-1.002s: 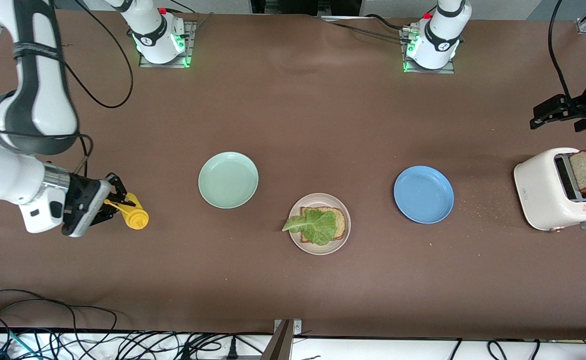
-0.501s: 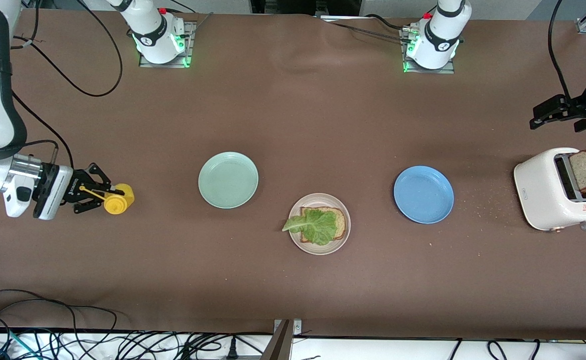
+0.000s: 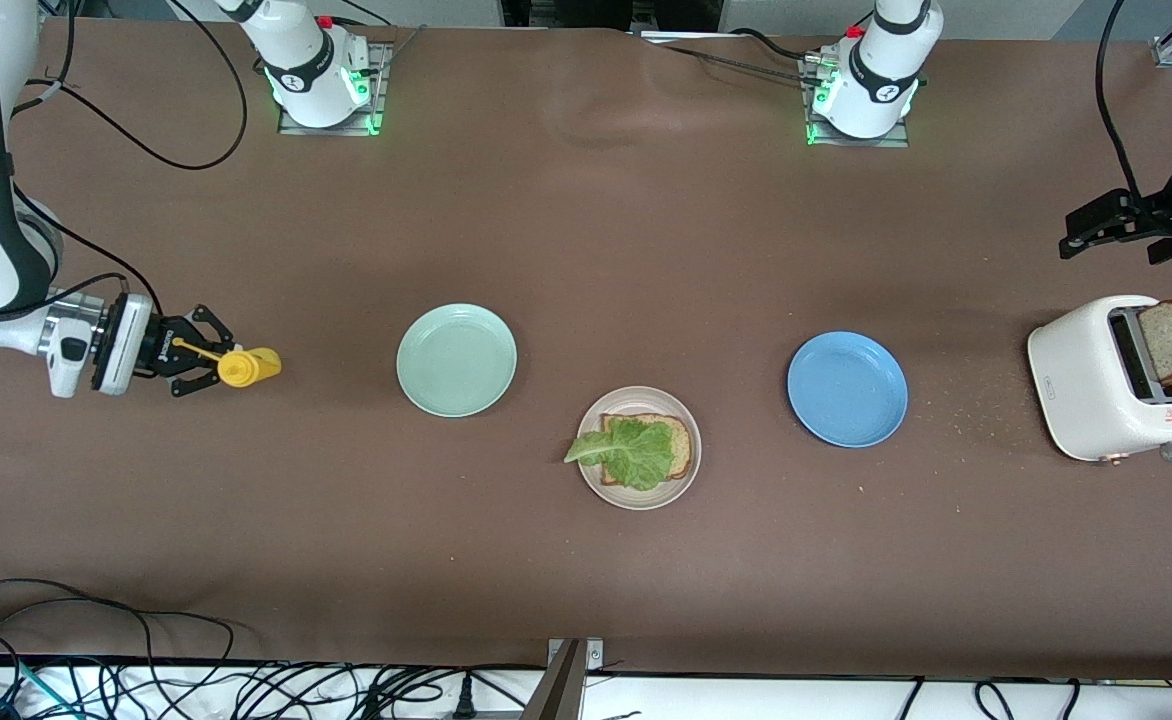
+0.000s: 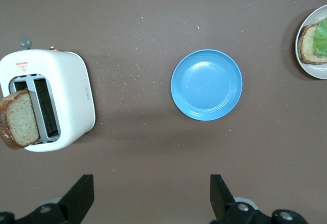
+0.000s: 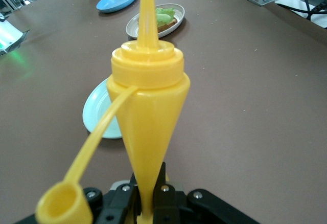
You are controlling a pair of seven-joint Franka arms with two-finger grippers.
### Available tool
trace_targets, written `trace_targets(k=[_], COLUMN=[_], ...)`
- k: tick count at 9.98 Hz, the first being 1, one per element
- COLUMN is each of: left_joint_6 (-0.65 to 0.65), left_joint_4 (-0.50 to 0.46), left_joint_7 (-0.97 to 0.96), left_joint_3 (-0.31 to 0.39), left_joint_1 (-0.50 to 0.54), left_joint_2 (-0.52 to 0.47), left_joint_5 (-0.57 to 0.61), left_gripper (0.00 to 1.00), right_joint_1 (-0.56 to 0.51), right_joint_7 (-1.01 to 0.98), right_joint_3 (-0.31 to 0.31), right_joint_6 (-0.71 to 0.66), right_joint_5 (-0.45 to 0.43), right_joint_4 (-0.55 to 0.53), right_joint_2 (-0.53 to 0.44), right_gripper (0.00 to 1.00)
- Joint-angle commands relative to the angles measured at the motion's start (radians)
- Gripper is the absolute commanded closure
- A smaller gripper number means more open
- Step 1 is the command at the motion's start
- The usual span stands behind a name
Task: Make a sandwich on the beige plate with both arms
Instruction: 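Set the yellow bottle down on the table with the right gripper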
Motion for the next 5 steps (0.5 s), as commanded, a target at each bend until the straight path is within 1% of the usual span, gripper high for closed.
trace_targets(k=[1, 3, 5], left_joint_6=[-0.019, -0.019, -0.019], left_joint_4=[0.024, 0.024, 0.024], left_joint_7=[0.018, 0.018, 0.018], left_joint_3=[0.002, 0.002, 0.0], left_joint_1=[0.003, 0.003, 0.003], left_joint_2=[0.006, 0.006, 0.006], left_joint_5=[-0.014, -0.012, -0.012], left_gripper=[0.0, 0.0, 0.0], right_joint_1=[-0.053, -0.091, -0.11], right_joint_7=[-0.187, -0.315, -0.389], right_joint_3=[0.01, 0.008, 0.008], right_joint_6=[-0.062, -0.157, -0.191], right_joint_5=[0.069, 0.14, 0.148], right_joint_4=[-0.055, -0.056, -0.058], right_joint_2=[0.015, 0.092, 0.124], right_gripper=[1.0, 1.0, 1.0])
